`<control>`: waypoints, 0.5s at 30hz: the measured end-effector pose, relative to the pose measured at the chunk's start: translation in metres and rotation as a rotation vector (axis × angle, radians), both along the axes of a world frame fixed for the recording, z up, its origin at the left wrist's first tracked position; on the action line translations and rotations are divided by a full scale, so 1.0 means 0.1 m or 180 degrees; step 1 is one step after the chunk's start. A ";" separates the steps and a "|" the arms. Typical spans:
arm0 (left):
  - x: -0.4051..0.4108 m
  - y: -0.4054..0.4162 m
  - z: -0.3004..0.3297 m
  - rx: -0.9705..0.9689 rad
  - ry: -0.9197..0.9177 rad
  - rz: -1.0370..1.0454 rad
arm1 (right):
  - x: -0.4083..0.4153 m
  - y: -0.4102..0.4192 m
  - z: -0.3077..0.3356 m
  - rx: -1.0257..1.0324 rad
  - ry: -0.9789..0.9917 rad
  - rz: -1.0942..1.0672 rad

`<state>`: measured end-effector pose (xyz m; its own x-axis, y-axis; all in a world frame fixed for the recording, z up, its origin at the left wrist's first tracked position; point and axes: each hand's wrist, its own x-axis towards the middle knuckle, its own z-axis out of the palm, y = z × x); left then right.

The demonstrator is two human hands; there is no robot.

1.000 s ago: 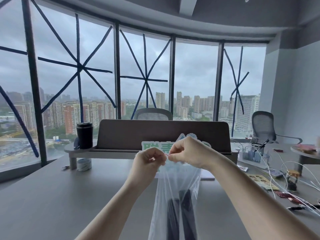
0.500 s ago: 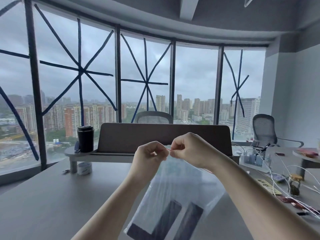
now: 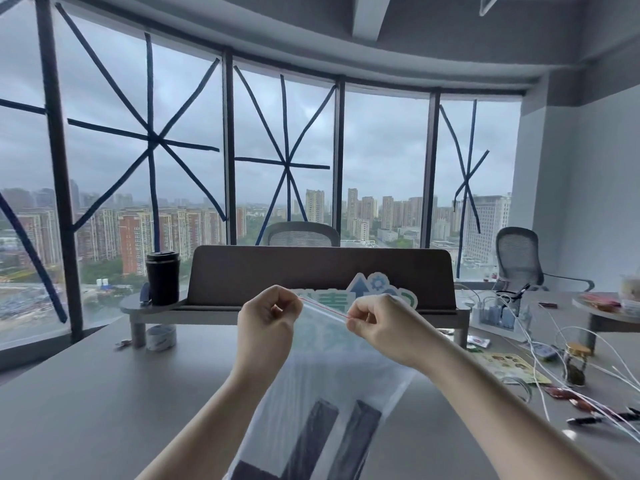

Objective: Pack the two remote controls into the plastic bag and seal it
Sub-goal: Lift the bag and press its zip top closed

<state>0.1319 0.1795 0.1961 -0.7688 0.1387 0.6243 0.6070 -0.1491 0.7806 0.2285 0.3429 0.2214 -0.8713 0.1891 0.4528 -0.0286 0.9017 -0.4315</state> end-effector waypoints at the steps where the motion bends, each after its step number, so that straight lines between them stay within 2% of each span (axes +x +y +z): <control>1: 0.00 -0.01 -0.01 0.0010 0.0013 0.0038 | 0.02 0.02 -0.02 0.0024 0.0006 -0.0018; 6: -0.04 -0.11 -0.03 0.0076 0.0170 0.0326 | 0.06 0.03 -0.07 0.0146 0.0015 -0.0088; 15: -0.38 -0.40 -0.02 0.0174 0.0030 0.0651 | 0.11 0.01 -0.12 0.0388 -0.0117 -0.0216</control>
<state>0.0938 0.1396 0.1936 -0.7714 -0.0540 0.6340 0.6363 -0.0639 0.7688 0.2394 0.3438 0.2092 -0.8748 0.1936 0.4441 0.0480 0.9468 -0.3182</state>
